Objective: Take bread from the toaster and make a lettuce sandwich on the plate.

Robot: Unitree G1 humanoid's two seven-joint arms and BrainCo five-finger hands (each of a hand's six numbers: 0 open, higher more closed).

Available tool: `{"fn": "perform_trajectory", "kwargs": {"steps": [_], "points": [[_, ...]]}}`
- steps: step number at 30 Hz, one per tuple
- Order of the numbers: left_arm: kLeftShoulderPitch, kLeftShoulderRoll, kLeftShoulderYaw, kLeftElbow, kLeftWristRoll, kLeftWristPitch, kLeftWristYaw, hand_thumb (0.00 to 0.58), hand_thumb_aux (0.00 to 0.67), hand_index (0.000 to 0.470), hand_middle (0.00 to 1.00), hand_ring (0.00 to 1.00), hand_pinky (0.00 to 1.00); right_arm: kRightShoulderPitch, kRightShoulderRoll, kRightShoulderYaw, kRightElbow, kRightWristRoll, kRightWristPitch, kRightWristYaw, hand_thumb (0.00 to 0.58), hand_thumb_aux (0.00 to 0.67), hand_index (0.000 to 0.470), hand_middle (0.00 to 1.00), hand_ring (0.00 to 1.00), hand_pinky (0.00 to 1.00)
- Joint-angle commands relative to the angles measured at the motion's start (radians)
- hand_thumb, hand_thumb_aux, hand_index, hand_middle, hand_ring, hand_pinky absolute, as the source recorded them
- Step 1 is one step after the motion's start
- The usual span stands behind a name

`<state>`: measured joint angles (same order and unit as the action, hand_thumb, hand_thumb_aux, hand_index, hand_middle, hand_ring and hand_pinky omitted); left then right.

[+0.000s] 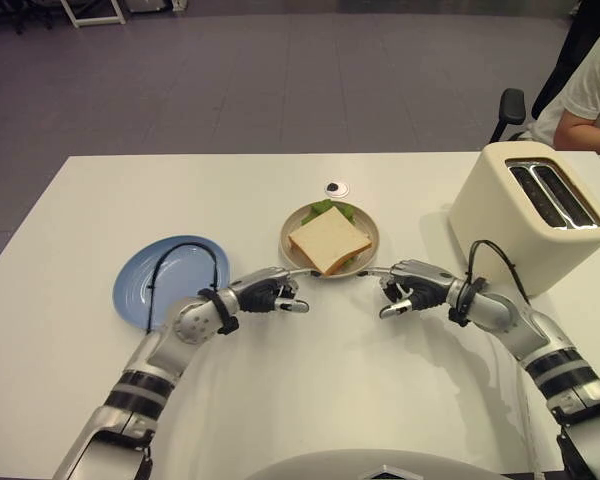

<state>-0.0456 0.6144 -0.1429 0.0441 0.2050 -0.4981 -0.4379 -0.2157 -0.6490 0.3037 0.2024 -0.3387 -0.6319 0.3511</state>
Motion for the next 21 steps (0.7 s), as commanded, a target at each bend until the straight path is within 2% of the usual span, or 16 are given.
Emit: {"fn": "perform_trajectory", "kwargs": {"steps": [1, 4, 7, 9, 15, 21], "points": [[0.231, 0.010, 0.130, -0.230, -0.137, 0.035, 0.017, 0.000, 0.000, 0.000, 0.00, 0.00, 0.00, 0.209, -0.001, -0.130, -0.181, 0.313, 0.027, 0.021, 0.000, 0.000, 0.000, 0.00, 0.00, 0.00], [0.334, -0.064, 0.148, -0.272, -0.196, 0.024, 0.059, 0.000, 0.000, 0.000, 0.00, 0.00, 0.00, 0.294, 0.080, -0.157, -0.213, 0.457, 0.035, 0.015, 0.000, 0.000, 0.000, 0.00, 0.00, 0.00], [0.307, -0.232, 0.162, -0.228, -0.320, 0.013, 0.150, 0.000, 0.000, 0.000, 0.00, 0.00, 0.00, 0.298, 0.181, -0.186, -0.195, 0.567, 0.060, 0.004, 0.000, 0.000, 0.000, 0.00, 0.00, 0.00], [0.280, -0.318, 0.160, -0.190, -0.372, 0.016, 0.186, 0.000, 0.000, 0.000, 0.00, 0.00, 0.00, 0.261, 0.233, -0.207, -0.124, 0.595, 0.041, 0.010, 0.000, 0.000, 0.000, 0.00, 0.00, 0.00], [0.261, -0.380, 0.136, -0.117, -0.378, -0.012, 0.152, 0.000, 0.000, 0.000, 0.00, 0.00, 0.00, 0.202, 0.306, -0.257, 0.008, 0.646, 0.030, 0.080, 0.000, 0.000, 0.000, 0.00, 0.00, 0.00], [0.248, -0.408, 0.130, -0.063, -0.344, -0.047, 0.145, 0.000, 0.000, 0.000, 0.00, 0.00, 0.00, 0.184, 0.342, -0.282, 0.045, 0.653, 0.010, 0.135, 0.000, 0.000, 0.000, 0.00, 0.00, 0.00]]}}
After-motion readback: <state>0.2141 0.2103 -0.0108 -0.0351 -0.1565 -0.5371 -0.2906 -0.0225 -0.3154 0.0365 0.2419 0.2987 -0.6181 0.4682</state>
